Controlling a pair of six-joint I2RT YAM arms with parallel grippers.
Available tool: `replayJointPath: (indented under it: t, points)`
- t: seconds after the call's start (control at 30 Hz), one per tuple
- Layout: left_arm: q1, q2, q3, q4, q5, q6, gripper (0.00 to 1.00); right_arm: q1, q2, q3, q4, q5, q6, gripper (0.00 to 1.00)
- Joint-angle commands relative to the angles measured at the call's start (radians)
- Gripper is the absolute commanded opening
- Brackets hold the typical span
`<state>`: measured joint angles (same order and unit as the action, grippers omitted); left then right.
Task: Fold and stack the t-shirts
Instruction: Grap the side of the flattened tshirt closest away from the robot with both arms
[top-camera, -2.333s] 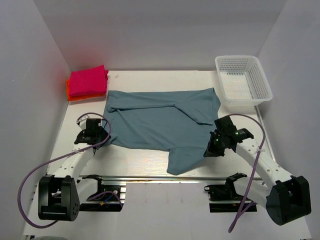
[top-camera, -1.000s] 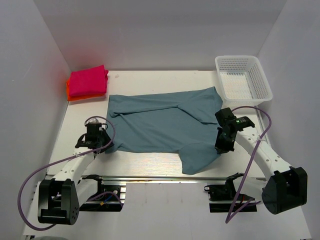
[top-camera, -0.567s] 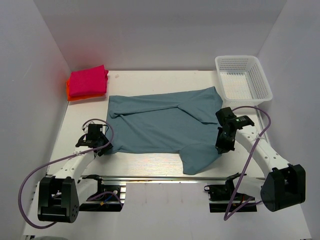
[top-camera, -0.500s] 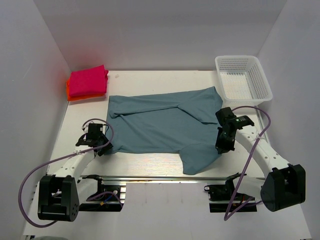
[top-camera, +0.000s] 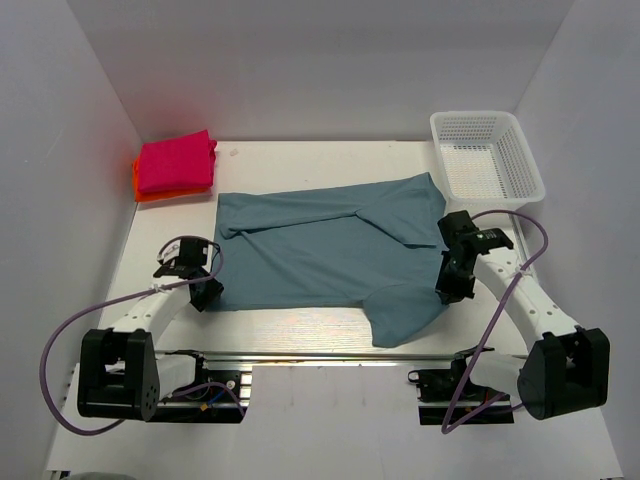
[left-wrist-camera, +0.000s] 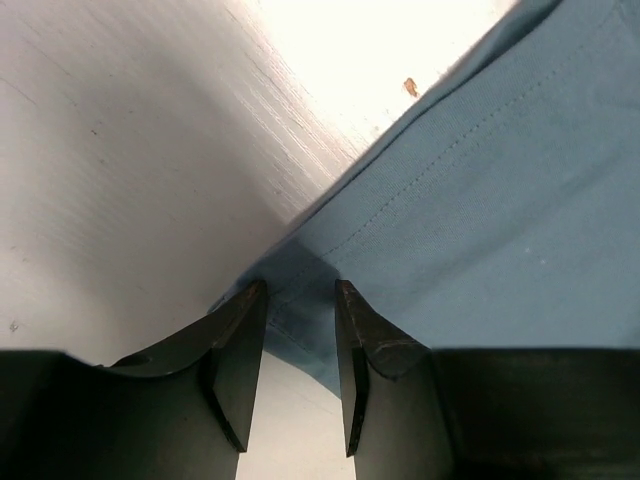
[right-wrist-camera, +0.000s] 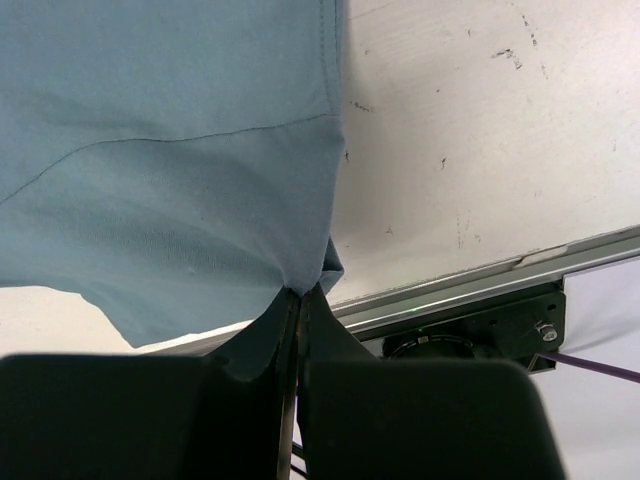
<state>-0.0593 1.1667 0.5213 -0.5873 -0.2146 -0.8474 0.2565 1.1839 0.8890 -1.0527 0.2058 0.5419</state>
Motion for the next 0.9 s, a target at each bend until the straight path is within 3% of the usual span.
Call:
replayJointPath:
  t: [0.0,0.13,0.2,0.27,0.3,0.37,0.4,0.53,0.6,0.63,0.87]
  points:
    - [0.012,0.062,-0.038,-0.143,-0.068,-0.016,0.45,-0.017,0.006,0.002,-0.023,-0.003,-0.025,0.00]
    - [-0.008,0.027,-0.006,-0.166,-0.077,0.005,0.46,-0.022,0.011,-0.048,0.014,-0.062,-0.043,0.00]
    - [-0.008,-0.037,-0.006,-0.119,-0.025,0.051,0.60,-0.019,0.008,-0.065,0.025,-0.098,-0.069,0.04]
    - [-0.008,-0.088,-0.006,-0.082,0.030,0.064,0.68,-0.016,0.008,-0.070,0.026,-0.100,-0.097,0.28]
    - [-0.008,-0.137,-0.015,-0.082,0.040,0.074,0.71,-0.013,-0.012,-0.073,0.031,-0.059,-0.097,0.48]
    - [-0.008,-0.182,-0.015,-0.072,0.040,0.074,0.79,-0.013,-0.032,-0.058,0.039,-0.042,-0.115,0.58]
    - [-0.008,-0.217,-0.004,-0.095,0.031,0.074,0.88,-0.011,-0.076,-0.033,0.040,-0.034,-0.123,0.64]
    - [-0.008,-0.274,0.020,-0.141,0.008,0.074,0.95,0.006,-0.203,0.024,0.086,-0.112,-0.229,0.90]
    - [-0.008,-0.283,0.011,-0.151,0.021,0.064,0.95,0.027,-0.245,0.010,0.126,-0.230,-0.301,0.90]
    - [-0.008,-0.283,-0.009,-0.151,0.033,0.054,0.95,0.050,-0.259,-0.004,0.146,-0.370,-0.319,0.90]
    - [-0.008,-0.260,-0.075,-0.140,0.080,0.024,0.96,0.222,-0.248,-0.154,0.223,-0.581,-0.353,0.90]
